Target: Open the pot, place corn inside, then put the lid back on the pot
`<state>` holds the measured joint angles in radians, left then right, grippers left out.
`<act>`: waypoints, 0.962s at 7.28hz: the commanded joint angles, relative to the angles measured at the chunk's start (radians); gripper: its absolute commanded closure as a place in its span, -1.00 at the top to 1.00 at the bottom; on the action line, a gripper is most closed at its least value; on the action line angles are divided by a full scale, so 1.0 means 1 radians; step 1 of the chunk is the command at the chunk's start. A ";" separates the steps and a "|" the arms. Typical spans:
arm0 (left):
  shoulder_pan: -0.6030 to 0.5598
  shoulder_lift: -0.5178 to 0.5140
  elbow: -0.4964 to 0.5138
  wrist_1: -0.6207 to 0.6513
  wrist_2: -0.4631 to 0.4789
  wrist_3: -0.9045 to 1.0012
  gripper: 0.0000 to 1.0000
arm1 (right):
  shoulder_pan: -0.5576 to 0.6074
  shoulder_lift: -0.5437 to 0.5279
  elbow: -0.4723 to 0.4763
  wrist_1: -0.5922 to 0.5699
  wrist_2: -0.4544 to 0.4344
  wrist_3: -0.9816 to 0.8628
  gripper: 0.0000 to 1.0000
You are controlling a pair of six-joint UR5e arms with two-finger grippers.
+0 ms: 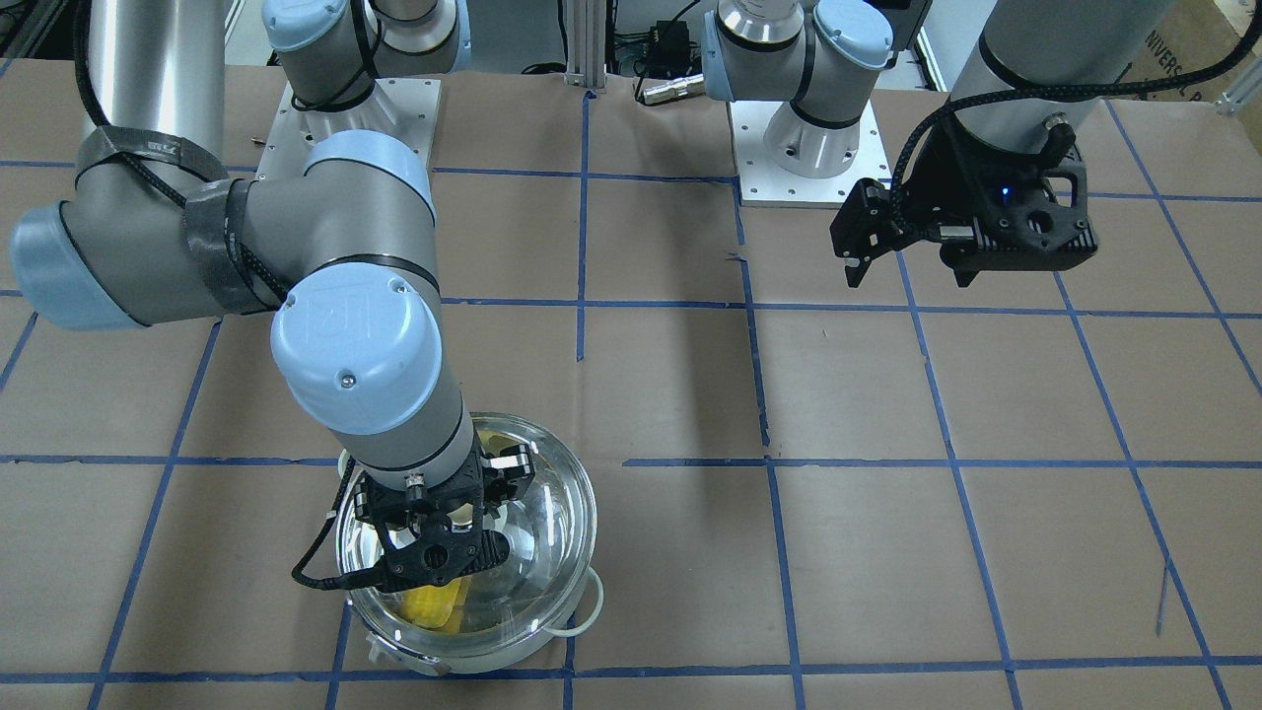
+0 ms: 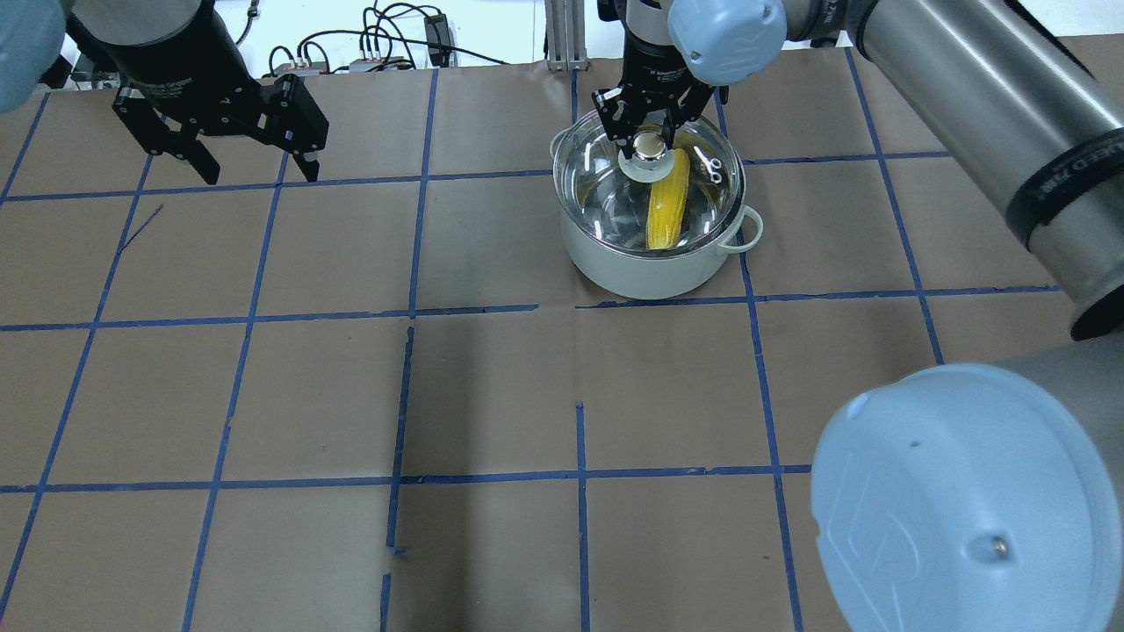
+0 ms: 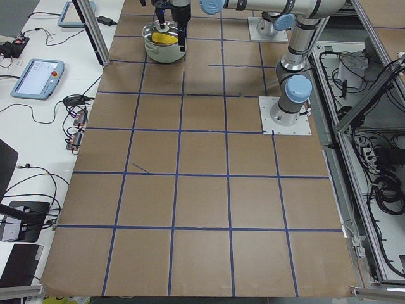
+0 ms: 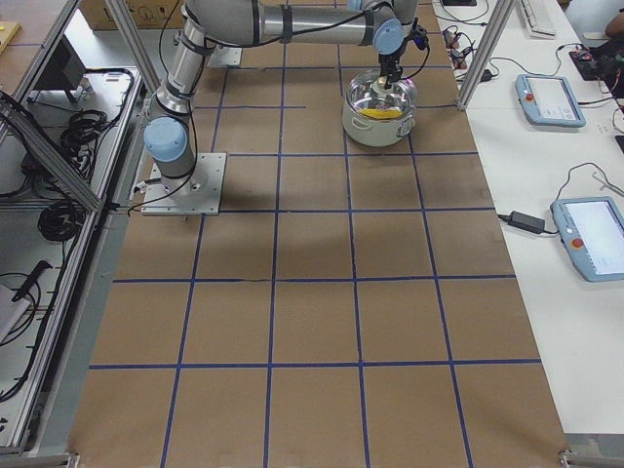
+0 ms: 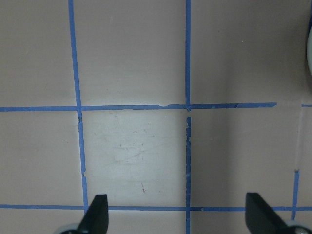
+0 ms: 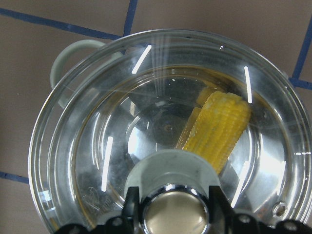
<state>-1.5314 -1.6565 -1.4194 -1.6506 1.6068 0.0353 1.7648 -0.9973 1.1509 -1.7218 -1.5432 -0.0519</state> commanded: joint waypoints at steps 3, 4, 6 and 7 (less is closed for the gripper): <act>-0.001 0.000 -0.003 0.003 -0.004 -0.006 1.00 | -0.005 0.000 0.004 0.002 0.000 -0.008 -0.31; -0.001 0.000 -0.004 0.003 -0.004 -0.006 1.00 | -0.005 0.000 0.004 0.002 0.000 -0.008 -0.31; -0.001 0.000 -0.007 0.003 -0.002 -0.002 1.00 | -0.008 -0.001 0.003 0.002 0.000 -0.011 -0.31; -0.001 0.001 -0.009 0.003 -0.002 0.000 1.00 | -0.011 -0.001 0.004 0.004 -0.002 -0.012 -0.31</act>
<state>-1.5324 -1.6565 -1.4263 -1.6475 1.6040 0.0332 1.7561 -0.9979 1.1546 -1.7193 -1.5435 -0.0625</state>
